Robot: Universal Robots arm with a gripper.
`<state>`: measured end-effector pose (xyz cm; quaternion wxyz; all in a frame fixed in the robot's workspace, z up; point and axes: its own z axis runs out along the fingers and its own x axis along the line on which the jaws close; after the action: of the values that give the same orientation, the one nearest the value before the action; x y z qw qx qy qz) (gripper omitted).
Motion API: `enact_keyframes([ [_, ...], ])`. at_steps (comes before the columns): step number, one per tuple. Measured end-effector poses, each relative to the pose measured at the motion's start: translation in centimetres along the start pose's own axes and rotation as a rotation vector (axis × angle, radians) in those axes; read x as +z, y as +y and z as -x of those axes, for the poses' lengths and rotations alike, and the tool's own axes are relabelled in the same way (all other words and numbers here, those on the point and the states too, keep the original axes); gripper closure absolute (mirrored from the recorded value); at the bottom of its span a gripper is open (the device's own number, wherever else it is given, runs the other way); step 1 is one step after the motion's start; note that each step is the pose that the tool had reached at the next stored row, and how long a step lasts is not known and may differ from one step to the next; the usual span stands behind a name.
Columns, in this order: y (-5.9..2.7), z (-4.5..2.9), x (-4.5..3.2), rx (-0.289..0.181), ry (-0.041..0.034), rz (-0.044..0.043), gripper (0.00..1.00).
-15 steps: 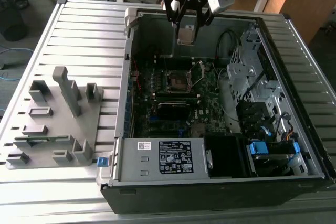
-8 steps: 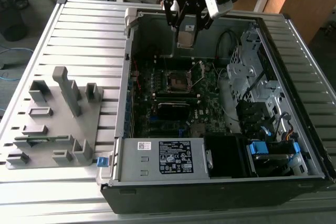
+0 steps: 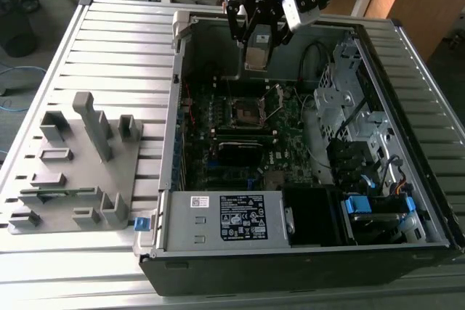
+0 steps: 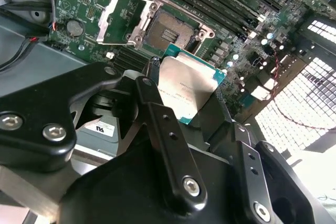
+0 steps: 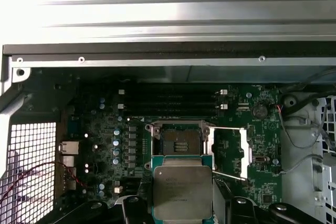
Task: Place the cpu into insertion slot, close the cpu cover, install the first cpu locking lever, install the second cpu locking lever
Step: 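Place the cpu into insertion slot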
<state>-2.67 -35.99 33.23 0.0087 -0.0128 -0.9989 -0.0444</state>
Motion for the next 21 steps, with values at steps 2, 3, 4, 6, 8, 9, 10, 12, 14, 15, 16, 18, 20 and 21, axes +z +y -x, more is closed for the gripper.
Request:
enact_keyframes([
  [2, 0.00, 0.00, 0.00, 0.000, 0.0000, 0.0000, 0.46],
  [3, 0.00, 0.00, 0.01, 0.000, 0.0000, 0.0001, 0.46],
  [4, 0.00, 0.00, 0.02, 0.000, -0.0001, 0.0002, 0.46],
  [6, 0.00, 0.00, 0.02, 0.000, 0.0000, 0.0002, 0.46],
  [8, -0.01, 0.00, 0.10, 0.000, -0.0002, 0.0005, 0.46],
  [9, -0.01, 0.00, 0.12, 0.000, -0.0001, 0.0003, 0.46],
  [10, -0.01, 0.00, 0.12, 0.000, 0.0000, 0.0001, 0.46],
  [12, -0.01, 0.00, 0.14, 0.000, -0.0001, 0.0002, 0.46],
  [14, -0.01, 0.00, 0.14, 0.000, 0.0000, 0.0001, 0.46],
  [15, -0.01, 0.00, 0.15, 0.000, -0.0001, 0.0002, 0.46],
  [16, -0.01, 0.00, 0.17, 0.000, -0.0001, 0.0003, 0.46],
  [18, -0.02, 0.01, 0.24, 0.000, -0.0002, 0.0004, 0.46],
  [20, -0.03, 0.00, 0.25, 0.000, 0.0000, 0.0001, 0.46],
  [21, -0.02, 0.00, 0.26, 0.000, 0.0000, 0.0002, 0.46],
])
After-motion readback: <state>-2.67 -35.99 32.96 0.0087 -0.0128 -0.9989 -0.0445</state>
